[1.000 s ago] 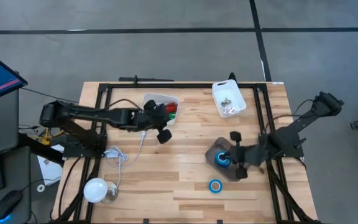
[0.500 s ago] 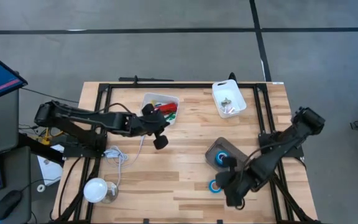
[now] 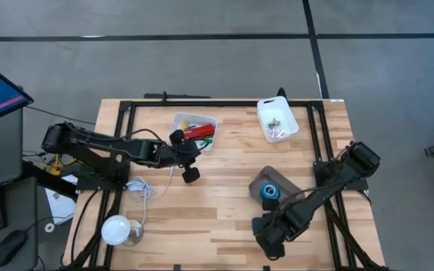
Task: Pick and place Stapler, Stapler remover, tape
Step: Put the light blue tape into the black bin
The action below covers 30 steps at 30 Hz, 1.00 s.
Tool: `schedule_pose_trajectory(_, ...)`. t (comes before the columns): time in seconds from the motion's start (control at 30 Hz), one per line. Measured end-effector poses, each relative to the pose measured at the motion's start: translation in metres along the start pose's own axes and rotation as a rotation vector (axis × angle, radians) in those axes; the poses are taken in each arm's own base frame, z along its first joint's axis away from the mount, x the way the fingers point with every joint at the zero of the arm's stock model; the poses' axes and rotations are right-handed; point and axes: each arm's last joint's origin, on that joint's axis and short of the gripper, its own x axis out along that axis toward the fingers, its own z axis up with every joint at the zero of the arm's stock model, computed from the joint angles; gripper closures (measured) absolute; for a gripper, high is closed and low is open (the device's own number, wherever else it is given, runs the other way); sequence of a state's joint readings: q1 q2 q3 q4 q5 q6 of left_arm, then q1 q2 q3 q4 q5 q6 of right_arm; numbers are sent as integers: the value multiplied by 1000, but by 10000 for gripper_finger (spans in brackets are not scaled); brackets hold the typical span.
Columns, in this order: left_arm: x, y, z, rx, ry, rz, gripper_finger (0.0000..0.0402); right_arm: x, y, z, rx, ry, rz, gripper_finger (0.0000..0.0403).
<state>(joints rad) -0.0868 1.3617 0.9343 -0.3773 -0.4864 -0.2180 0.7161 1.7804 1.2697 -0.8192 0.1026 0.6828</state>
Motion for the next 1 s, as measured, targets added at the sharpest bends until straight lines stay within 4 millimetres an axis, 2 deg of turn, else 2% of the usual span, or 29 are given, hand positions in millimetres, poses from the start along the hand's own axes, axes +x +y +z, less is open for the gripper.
schedule_pose_trajectory(0.2,2,0,-5,-2,11,2,399,27,1,0,-8,60,-48,230)
schedule_pose_trajectory(0.3,2,0,-5,-3,9,1,399,41,2,-2,-11,106,-55,210)
schedule_pose_trajectory(0.43,2,0,-4,-5,5,0,399,58,5,-2,-19,123,-66,207)
schedule_pose_trajectory(0.53,2,0,-4,-6,4,0,399,67,6,-3,-21,134,-76,226)
schedule_pose_trajectory(0.63,2,0,-4,-5,4,0,399,67,6,-3,-33,133,-71,274)
schedule_pose_trajectory(0.77,2,0,-4,-5,4,0,399,57,2,-1,-53,120,-67,370)
schedule_pose_trajectory(1.0,2,0,-3,-9,-2,-2,399,7,-10,12,-14,-49,-42,374)
